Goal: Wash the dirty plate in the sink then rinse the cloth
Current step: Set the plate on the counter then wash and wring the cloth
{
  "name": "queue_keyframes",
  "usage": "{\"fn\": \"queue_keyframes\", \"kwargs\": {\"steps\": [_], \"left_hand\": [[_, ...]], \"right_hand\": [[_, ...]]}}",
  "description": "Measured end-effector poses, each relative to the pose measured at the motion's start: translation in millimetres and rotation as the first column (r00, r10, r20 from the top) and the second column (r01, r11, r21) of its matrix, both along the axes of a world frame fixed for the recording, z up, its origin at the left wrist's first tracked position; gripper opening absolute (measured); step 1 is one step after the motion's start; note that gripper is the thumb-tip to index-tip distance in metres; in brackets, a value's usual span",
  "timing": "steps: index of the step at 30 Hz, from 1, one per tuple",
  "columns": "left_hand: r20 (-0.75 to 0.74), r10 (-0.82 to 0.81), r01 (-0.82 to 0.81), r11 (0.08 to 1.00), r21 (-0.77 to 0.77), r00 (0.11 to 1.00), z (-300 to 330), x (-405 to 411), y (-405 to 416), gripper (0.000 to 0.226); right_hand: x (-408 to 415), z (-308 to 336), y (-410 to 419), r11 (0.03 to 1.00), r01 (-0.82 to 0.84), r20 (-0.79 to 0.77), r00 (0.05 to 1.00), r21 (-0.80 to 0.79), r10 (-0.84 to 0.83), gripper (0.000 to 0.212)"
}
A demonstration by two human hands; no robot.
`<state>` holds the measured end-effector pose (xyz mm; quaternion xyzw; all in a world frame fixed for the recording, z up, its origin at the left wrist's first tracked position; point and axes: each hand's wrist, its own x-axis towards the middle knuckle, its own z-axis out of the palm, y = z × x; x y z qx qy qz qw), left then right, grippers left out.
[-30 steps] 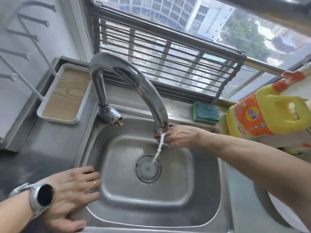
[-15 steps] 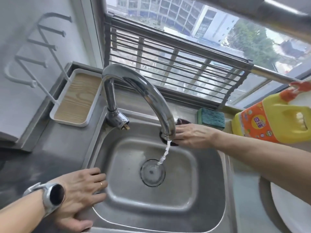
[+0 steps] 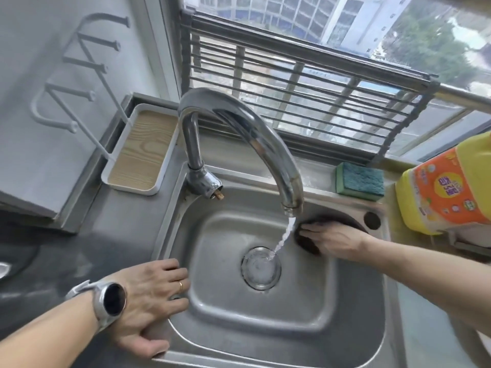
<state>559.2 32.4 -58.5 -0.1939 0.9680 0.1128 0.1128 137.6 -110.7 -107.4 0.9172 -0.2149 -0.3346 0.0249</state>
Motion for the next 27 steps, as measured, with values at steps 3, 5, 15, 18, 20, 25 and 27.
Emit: {"fn": "queue_keyframes", "kwargs": {"steps": [3, 5, 15, 18, 20, 25, 27], "left_hand": [[0.019, -0.006, 0.006, 1.000, -0.005, 1.000, 0, 1, -4, 0.047], [0.025, -0.006, 0.007, 1.000, -0.006, 1.000, -1, 2, -4, 0.048], [0.022, -0.033, 0.033, 0.999, -0.009, 0.999, -1, 6, -8, 0.052], [0.029, -0.049, 0.049, 0.999, -0.012, 0.998, -5, 4, -8, 0.052], [0.034, -0.038, 0.038, 0.999, -0.002, 0.999, -5, 3, -7, 0.051], [0.009, -0.039, 0.040, 0.999, -0.022, 0.999, -3, 3, -10, 0.050], [-0.019, -0.059, 0.059, 0.998, -0.012, 0.998, -1, 1, -10, 0.050]], "right_hand": [[-15, 18, 39, 0.947, 0.312, -0.099, 0.948, 0.078, -0.304, 0.038], [0, 17, 77, 0.858, 0.487, -0.165, 0.871, 0.162, -0.463, 0.030], [184, -60, 170, 0.552, 0.454, 0.236, 0.583, 0.699, -0.777, 0.053], [229, -92, 145, 0.679, 0.449, 0.473, 0.494, 0.580, -0.730, 0.053], [231, -100, 109, 0.639, 0.588, 0.536, 0.372, 0.496, -0.758, 0.060], [269, -100, 89, 0.313, 0.749, 0.507, -0.036, 0.584, -0.861, 0.064], [282, -92, 111, 0.258, 0.705, 0.448, -0.094, 0.661, -0.889, 0.062]]}}
